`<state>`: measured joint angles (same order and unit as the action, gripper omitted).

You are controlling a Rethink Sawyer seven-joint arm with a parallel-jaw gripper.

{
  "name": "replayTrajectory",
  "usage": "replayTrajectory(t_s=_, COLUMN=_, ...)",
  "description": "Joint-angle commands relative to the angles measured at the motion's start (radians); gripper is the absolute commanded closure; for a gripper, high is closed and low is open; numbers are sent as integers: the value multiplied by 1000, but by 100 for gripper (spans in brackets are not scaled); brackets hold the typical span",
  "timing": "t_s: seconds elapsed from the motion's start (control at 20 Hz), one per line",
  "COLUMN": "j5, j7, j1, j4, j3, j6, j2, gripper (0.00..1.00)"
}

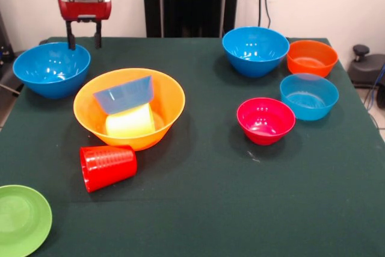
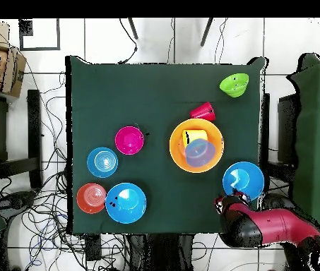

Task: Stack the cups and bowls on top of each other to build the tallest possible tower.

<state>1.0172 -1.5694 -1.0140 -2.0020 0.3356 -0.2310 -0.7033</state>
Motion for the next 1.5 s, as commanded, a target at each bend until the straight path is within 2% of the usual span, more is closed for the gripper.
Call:
replayTrajectory(t_s=0.05, j5=-152, j7=-170, j1=29, j4=16, j3=-80, j6=-146, j2=15, gripper=0)
replayTrajectory(t_s=0.25, j5=-121, j7=-167, j1=37, j4=60, j3=-120, j6=-68, j2=93, gripper=0)
replayTrajectory(t_s=0.45, j5=-116, j7=-152, j1=44, j4=84, j3=-155, j6=-22, j2=127, gripper=0)
replayTrajectory(t_s=1.0, j5=-139, j7=-124, j1=57, j4=105, j3=-165, j6=-5, j2=133, gripper=0)
replayTrajectory(t_s=1.5, j5=-161, j7=-62, j1=16, j4=88, j3=-127, j6=-40, j2=103, gripper=0)
